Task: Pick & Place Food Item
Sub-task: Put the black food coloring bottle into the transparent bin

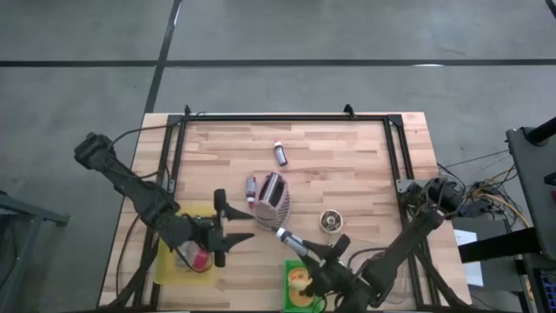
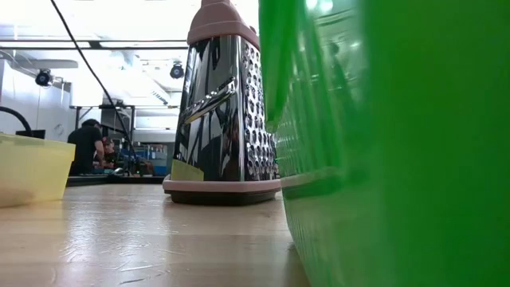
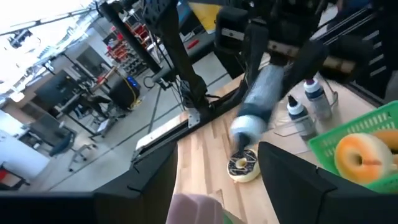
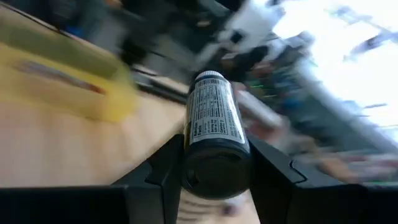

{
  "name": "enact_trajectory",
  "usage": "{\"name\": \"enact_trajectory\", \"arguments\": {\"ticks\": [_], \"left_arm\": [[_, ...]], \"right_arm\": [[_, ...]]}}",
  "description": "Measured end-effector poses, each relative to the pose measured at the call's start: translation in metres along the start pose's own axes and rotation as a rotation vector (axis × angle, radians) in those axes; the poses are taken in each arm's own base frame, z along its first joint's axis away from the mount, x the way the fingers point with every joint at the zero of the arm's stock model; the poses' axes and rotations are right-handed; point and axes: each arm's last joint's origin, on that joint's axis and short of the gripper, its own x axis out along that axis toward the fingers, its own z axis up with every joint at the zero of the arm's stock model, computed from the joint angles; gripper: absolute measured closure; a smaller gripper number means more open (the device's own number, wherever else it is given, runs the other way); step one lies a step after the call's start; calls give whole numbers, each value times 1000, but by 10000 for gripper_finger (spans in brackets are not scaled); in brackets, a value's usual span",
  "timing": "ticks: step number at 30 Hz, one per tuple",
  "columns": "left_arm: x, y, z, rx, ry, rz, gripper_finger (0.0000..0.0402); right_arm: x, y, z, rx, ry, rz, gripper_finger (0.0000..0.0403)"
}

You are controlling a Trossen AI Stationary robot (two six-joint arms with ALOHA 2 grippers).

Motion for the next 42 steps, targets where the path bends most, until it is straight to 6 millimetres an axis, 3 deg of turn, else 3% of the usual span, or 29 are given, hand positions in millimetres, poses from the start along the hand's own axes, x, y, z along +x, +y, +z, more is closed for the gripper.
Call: {"name": "enact_trajectory", "arguments": {"ticks": [9,15,19,23,30,34,42], "left_arm": [[-4,-2,-13,-50,21,-12,179],[0,-8,-16,-12,26,-63,179],[0,-10,-12,-12,-33,-134,179],[-2,-10,0,-5,-176,-208,179],[-8,-10,2,6,-538,-120,185],[-7,-4,-11,-37,-733,-31,188],[23,23,-24,-115,-839,-81,188]], "right_arm": [[-2,-28,44,284,-93,352,267],[-8,-40,74,342,-344,570,267],[-10,-45,82,317,-515,602,267],[-9,-48,71,296,-671,517,267],[-8,-60,19,379,-997,362,268],[5,-61,-3,365,-998,355,268],[20,-64,-5,359,-1000,342,268]]}}
